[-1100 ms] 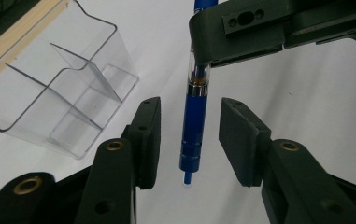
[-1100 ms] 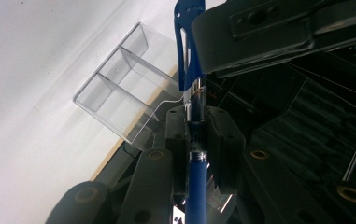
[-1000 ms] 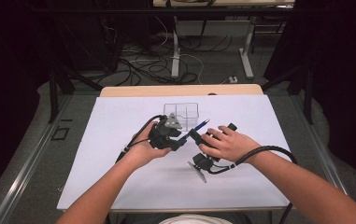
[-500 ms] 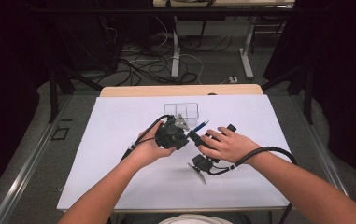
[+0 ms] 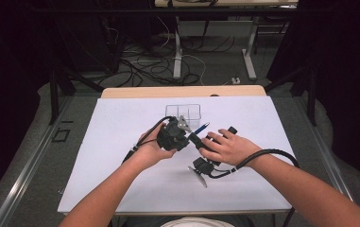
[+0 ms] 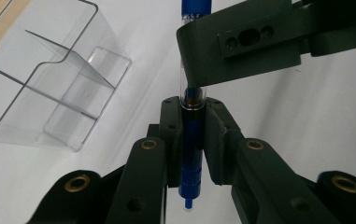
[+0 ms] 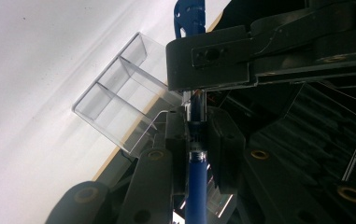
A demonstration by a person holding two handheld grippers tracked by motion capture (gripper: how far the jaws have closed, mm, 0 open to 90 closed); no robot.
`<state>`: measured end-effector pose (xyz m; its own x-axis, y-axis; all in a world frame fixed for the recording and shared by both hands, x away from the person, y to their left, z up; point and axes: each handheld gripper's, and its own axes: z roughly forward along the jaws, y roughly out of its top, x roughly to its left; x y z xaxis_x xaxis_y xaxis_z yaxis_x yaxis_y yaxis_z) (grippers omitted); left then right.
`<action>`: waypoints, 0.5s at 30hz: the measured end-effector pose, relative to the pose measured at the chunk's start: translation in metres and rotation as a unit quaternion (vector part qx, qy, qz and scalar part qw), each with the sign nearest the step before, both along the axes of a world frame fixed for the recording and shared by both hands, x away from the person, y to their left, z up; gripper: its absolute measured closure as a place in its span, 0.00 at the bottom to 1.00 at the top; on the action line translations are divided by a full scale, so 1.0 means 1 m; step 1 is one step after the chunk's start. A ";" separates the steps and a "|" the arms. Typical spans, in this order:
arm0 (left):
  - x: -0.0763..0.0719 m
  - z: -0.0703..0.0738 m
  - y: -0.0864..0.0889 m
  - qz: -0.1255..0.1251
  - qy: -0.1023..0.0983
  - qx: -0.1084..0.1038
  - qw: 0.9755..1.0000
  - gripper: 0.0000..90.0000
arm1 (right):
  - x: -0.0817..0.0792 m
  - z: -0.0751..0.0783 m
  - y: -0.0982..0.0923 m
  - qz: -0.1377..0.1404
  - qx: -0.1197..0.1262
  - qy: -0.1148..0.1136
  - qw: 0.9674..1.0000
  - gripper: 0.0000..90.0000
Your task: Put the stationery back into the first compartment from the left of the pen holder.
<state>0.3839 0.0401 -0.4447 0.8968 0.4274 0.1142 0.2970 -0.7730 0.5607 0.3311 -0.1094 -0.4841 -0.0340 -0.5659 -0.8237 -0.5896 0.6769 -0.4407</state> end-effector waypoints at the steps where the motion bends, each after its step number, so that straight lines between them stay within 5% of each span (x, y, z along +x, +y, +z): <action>1: 0.000 0.000 0.000 0.000 0.000 0.000 1.000 0.88 | 0.000 0.000 0.000 0.001 0.000 0.000 1.000 0.88; 15: 0.006 0.001 0.006 0.019 0.002 -0.014 1.000 0.88 | -0.001 -0.001 0.005 0.007 0.009 0.017 1.000 0.68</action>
<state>0.3897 0.0462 -0.4434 0.8805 0.4639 0.0978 0.3280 -0.7451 0.5808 0.3302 -0.1047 -0.4855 -0.0536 -0.5514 -0.8325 -0.6132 0.6762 -0.4084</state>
